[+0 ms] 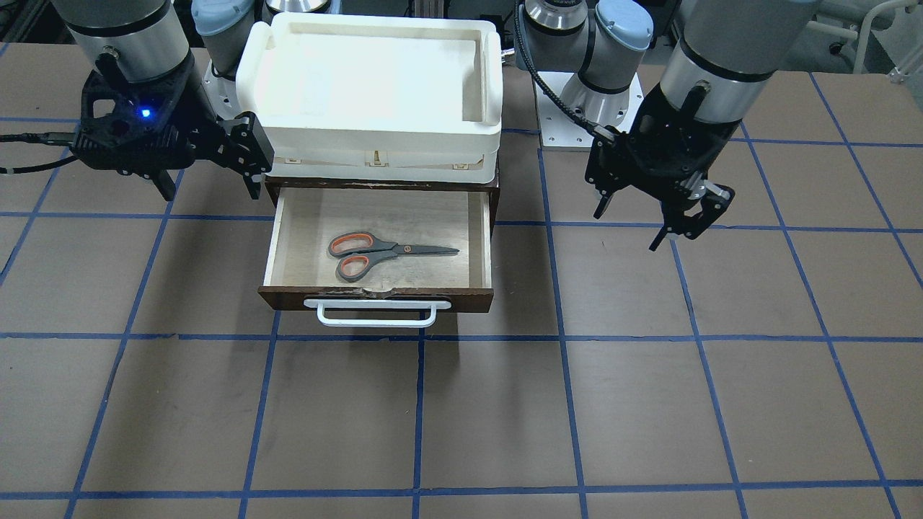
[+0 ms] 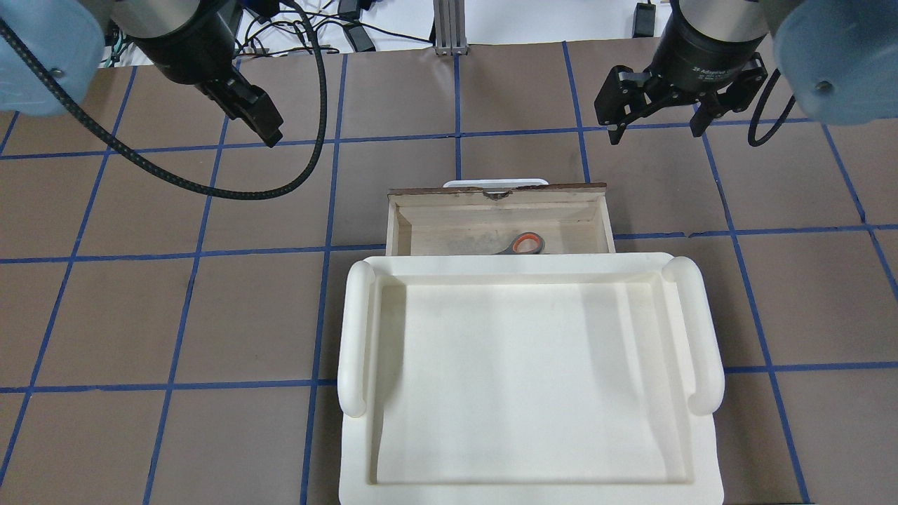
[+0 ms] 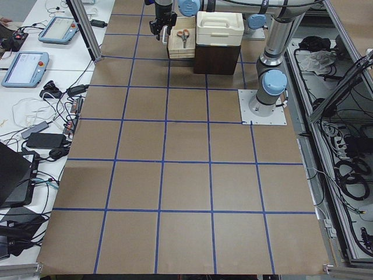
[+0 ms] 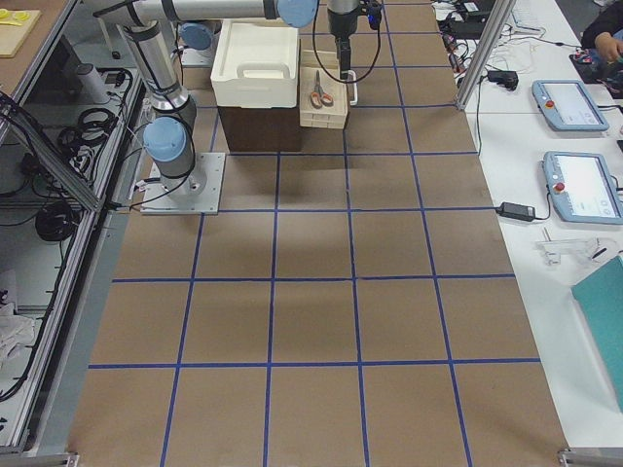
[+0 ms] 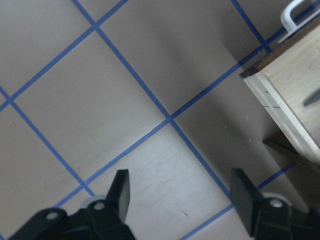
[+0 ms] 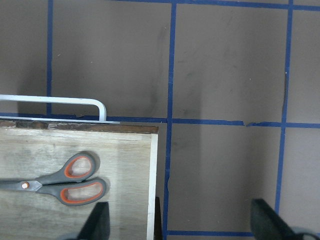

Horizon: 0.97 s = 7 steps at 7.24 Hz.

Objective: Place scissors in drawer with both arms

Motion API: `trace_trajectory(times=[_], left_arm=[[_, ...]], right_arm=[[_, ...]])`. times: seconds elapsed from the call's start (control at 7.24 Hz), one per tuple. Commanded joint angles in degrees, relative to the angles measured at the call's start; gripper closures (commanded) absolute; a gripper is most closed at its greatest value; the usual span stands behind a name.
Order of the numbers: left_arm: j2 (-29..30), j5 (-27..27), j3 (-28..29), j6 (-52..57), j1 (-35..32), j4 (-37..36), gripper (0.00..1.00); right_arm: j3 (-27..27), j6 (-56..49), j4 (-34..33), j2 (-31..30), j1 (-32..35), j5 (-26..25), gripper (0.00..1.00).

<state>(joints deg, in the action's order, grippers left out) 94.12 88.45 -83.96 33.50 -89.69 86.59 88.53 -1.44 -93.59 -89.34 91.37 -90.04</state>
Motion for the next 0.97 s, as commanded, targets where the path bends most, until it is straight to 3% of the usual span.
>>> trace_trajectory(times=[0.0,0.14,0.83], left_arm=[[-3.05,0.76,-1.28,-18.39,0.48,0.95,0.09],[-3.85,0.84,-1.99,-23.95,0.48,1.21,0.00],[-5.61,1.02,-3.67,-32.35,0.39,2.62,0.00]], right_arm=[[0.06,0.12,0.34,-0.05,0.03,0.22,0.00],[0.06,0.13,0.34,-0.05,0.03,0.22,0.00],[0.06,1.61,0.25,-0.05,0.03,0.92,0.00]])
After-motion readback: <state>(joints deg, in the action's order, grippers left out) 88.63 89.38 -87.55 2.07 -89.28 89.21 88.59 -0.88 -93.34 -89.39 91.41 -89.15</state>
